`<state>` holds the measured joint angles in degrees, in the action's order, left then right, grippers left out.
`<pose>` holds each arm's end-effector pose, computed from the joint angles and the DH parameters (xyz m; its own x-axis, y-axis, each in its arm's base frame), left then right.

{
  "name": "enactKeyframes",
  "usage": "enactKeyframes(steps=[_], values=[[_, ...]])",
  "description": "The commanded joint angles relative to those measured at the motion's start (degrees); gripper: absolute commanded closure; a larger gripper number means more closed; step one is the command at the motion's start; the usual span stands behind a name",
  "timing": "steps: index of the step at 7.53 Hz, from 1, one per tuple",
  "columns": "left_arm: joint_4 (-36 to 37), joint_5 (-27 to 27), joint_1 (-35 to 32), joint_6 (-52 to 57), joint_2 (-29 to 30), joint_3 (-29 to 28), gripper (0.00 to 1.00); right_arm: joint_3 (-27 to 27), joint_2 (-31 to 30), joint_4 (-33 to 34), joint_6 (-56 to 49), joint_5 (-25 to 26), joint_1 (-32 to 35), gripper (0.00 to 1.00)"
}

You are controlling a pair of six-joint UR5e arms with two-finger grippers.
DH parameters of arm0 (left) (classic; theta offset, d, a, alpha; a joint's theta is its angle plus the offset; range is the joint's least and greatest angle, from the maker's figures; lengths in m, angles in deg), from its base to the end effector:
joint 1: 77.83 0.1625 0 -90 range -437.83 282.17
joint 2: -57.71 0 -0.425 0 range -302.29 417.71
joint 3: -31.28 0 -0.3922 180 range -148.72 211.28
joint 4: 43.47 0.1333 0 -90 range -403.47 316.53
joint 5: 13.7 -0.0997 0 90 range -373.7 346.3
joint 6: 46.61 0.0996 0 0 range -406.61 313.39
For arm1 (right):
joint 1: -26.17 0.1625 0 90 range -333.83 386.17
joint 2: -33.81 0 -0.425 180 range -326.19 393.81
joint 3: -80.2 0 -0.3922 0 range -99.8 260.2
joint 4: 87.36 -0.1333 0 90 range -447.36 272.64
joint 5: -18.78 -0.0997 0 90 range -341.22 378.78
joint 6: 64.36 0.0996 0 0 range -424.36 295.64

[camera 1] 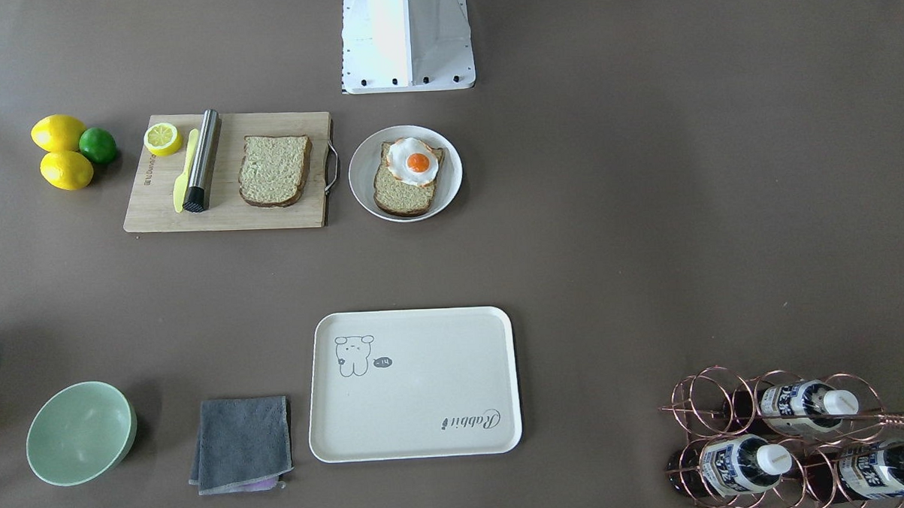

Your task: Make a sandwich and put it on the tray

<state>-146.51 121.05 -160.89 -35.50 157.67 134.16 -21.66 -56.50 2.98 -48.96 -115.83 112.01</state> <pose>0.0046 -0.5607 0.4277 0.6240 0.6411 -0.4468 -0.2223 0.6938 0.6850 0.0274 -0.4968 0.5591 0.6939 0.0787 0.7158 -0.1173 0.9931 0.0045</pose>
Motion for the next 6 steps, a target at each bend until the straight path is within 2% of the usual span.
enactKeyframes(steps=[1,2,3,5,6], values=[[-2.17,-0.09,8.84,-34.21,5.48,-1.63,0.02,-1.59,8.70,-0.07,8.70,-4.16,-6.35,0.00],[-3.65,-0.18,10.97,-39.36,7.34,-2.24,0.02,-2.81,12.31,-0.07,15.98,-3.73,-10.56,0.00],[-7.75,-0.18,12.12,-39.41,7.88,-2.25,0.02,-3.17,16.00,-0.07,21.97,-2.94,-13.99,0.00],[-16.73,-2.89,15.46,-40.29,7.88,-2.34,0.02,-5.35,19.36,-0.16,27.10,0.38,-19.62,0.00],[-16.58,-2.82,15.82,-40.90,8.84,-5.12,0.02,-6.41,21.38,-0.16,32.09,3.10,-23.31,0.00]])
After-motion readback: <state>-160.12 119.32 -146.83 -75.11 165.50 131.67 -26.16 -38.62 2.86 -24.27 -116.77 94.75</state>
